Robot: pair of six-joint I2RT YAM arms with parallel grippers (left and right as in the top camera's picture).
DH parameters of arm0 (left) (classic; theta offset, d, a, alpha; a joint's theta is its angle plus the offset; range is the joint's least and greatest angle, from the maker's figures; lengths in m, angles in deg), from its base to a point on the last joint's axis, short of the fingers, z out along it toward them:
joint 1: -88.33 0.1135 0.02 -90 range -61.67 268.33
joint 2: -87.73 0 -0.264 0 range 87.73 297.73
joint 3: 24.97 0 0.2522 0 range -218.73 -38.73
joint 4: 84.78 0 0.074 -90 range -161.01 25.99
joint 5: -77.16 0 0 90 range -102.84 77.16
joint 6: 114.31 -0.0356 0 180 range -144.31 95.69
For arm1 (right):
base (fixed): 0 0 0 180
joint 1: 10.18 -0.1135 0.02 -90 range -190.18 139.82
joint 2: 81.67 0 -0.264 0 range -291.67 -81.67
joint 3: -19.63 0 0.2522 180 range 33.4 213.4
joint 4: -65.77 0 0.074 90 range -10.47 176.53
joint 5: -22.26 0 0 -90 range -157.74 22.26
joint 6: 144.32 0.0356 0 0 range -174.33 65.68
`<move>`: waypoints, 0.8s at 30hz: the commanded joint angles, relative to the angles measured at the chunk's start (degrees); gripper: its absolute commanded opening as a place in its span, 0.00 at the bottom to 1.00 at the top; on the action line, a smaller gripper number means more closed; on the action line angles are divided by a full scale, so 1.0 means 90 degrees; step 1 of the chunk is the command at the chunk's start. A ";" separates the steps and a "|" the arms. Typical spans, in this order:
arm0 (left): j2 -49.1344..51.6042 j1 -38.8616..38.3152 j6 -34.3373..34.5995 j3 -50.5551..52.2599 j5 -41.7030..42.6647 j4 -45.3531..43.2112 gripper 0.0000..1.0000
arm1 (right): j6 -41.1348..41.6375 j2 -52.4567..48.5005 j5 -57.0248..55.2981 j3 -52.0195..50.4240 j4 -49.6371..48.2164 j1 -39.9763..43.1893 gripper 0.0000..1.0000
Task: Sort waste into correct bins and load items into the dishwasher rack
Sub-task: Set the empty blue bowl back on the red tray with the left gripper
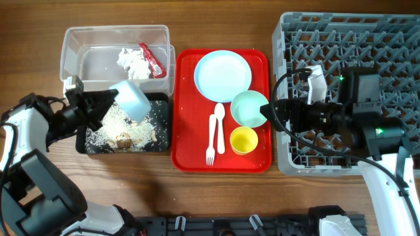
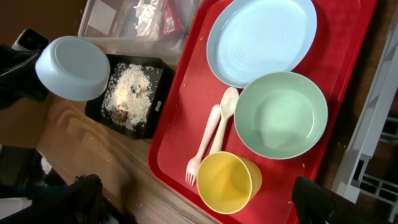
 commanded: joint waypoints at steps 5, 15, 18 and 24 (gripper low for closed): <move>-0.0049 -0.0221 0.0109 0.0032 -0.0228 -0.0141 0.04 | -0.0002 -0.0053 -0.0053 0.0134 0.0019 0.0015 1.00; -0.0187 -0.0493 0.0180 0.0022 -0.0095 -0.0141 0.04 | -0.0002 -0.0053 -0.0053 0.0134 0.0024 0.0015 1.00; -0.0478 -0.0789 0.0180 -0.0063 -0.0080 -0.0192 0.04 | -0.0002 -0.0053 -0.0053 0.0134 0.0007 0.0015 1.00; -0.0838 -0.1576 0.0746 -0.0481 -0.1222 -0.0746 0.04 | -0.0002 -0.0053 -0.0053 0.0134 -0.0049 0.0015 1.00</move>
